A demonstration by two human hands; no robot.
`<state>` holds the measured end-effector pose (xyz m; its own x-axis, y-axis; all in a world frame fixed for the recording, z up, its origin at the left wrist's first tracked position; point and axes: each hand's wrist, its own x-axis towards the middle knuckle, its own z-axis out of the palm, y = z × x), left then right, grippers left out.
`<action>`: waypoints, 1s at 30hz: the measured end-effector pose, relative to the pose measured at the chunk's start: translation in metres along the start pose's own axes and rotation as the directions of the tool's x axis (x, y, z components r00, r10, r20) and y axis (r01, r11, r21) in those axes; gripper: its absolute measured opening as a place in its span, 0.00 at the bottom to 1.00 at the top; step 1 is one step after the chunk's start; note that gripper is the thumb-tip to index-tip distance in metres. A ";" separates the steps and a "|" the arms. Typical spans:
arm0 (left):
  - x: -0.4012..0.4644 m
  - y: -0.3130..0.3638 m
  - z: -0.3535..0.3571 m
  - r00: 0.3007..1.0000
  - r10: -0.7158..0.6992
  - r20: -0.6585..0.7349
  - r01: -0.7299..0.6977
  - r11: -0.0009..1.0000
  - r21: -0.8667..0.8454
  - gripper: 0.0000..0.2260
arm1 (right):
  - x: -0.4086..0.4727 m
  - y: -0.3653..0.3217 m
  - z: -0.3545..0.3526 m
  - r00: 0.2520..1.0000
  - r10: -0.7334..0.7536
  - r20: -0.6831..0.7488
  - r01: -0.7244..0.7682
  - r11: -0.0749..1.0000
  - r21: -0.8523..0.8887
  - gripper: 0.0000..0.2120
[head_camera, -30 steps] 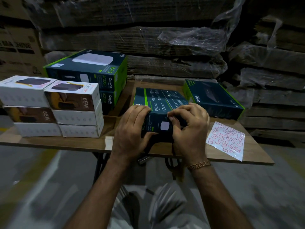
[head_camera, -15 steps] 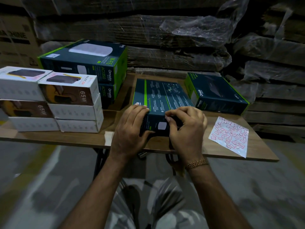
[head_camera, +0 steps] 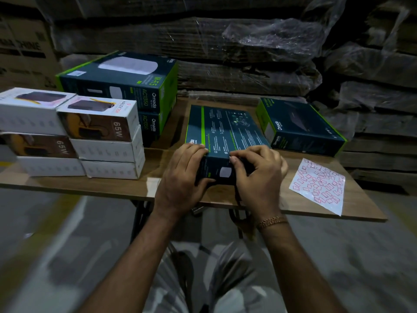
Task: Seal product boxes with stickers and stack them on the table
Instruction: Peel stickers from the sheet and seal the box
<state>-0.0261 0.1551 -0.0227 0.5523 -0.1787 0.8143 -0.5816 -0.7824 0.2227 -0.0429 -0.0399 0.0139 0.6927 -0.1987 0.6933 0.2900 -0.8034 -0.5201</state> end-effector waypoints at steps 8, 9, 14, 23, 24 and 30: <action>0.000 0.001 0.000 1.000 -0.009 0.012 0.009 1.000 -0.003 0.33 | 0.001 0.003 -0.003 0.983 -0.182 0.036 0.184 0.981 -0.057 0.07; 0.000 0.001 0.000 1.000 -0.009 0.012 0.009 1.000 -0.003 0.33 | 0.002 0.004 -0.004 0.983 -0.171 0.061 0.174 0.984 -0.039 0.09; 0.000 0.002 0.000 1.000 -0.008 0.021 0.008 1.000 0.006 0.33 | 0.006 0.005 -0.008 0.993 -0.106 0.055 0.099 0.989 0.113 0.05; -0.001 0.002 -0.001 0.998 -0.031 0.046 0.031 1.000 0.004 0.33 | 0.012 0.003 -0.011 0.982 -0.133 0.136 0.131 0.991 0.026 0.15; -0.001 0.002 -0.002 0.998 -0.032 0.050 0.032 0.999 0.000 0.33 | 0.011 0.003 -0.012 0.980 -0.135 0.149 0.133 0.991 0.025 0.17; 0.000 0.003 -0.001 0.999 -0.021 0.037 0.021 1.000 -0.006 0.33 | 0.012 0.004 -0.012 0.986 -0.140 0.091 0.133 0.988 0.081 0.09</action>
<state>-0.0281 0.1534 -0.0217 0.5857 -0.1843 0.7893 -0.5737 -0.7822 0.2430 -0.0414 -0.0520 0.0259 0.7024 -0.0320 0.7111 0.4322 -0.7745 -0.4618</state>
